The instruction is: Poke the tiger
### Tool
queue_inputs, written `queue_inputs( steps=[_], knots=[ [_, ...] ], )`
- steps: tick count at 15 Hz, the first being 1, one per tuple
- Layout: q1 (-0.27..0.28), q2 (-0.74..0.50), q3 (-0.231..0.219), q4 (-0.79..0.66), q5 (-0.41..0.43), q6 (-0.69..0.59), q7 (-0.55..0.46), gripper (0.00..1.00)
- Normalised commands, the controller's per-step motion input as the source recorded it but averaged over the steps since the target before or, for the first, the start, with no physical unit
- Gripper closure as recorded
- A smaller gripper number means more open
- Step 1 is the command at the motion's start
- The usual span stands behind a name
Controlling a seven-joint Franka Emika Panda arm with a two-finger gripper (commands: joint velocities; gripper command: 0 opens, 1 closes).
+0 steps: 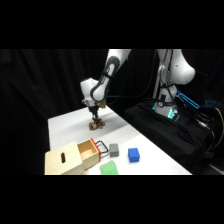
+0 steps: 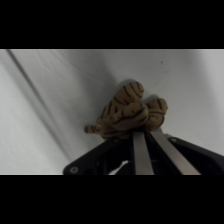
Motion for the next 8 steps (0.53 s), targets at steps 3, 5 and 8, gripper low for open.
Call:
queue_inputs(
  steps=[3, 5, 8],
  knots=[
    [-0.087, 0.07, 0.062, 0.11, 0.051, 0.03, -0.06, 0.91],
    [-0.025, -0.29, -0.033, -0.05, -0.041, -0.15, 0.02, 0.91],
    [0.003, -0.57, -0.052, -0.21, -0.080, -0.23, 0.01, 0.92]
  ],
)
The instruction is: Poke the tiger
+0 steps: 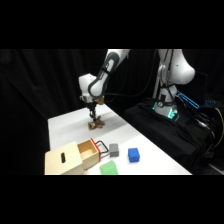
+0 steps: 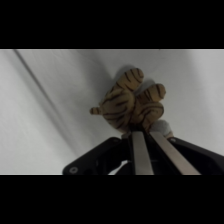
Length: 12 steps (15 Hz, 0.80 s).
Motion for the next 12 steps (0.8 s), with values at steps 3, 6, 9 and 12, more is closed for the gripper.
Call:
queue_inputs(
  steps=[3, 6, 9, 12],
  knots=[
    [0.063, -0.67, -0.075, -0.22, -0.141, -0.37, 0.03, 0.66],
    [0.116, -0.55, -0.091, -0.13, -0.185, -0.42, 0.07, 0.58],
    [0.134, -0.43, -0.085, -0.06, -0.182, -0.35, 0.09, 0.31],
    [0.128, -0.37, -0.075, -0.03, -0.157, -0.28, 0.10, 0.08]
  ],
)
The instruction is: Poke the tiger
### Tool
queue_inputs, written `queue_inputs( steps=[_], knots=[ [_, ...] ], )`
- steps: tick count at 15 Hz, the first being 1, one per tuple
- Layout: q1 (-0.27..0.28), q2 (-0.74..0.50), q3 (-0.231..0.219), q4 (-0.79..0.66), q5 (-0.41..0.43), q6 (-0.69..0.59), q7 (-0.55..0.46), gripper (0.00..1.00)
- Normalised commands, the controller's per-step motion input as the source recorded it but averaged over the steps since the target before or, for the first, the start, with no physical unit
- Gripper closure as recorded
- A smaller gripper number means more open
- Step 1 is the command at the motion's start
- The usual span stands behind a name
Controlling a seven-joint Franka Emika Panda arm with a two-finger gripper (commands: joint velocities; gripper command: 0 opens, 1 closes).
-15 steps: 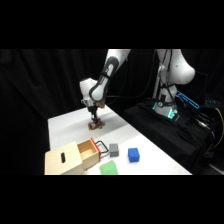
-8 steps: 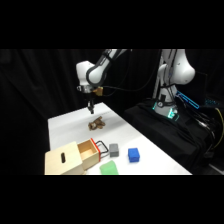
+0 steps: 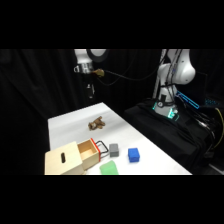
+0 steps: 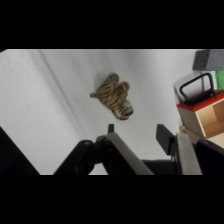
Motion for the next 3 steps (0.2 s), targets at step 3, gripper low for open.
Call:
queue_inputs(
  steps=[3],
  knots=[
    [0.112, -0.33, -0.060, -0.01, -0.069, -0.26, 0.06, 0.00]
  ],
)
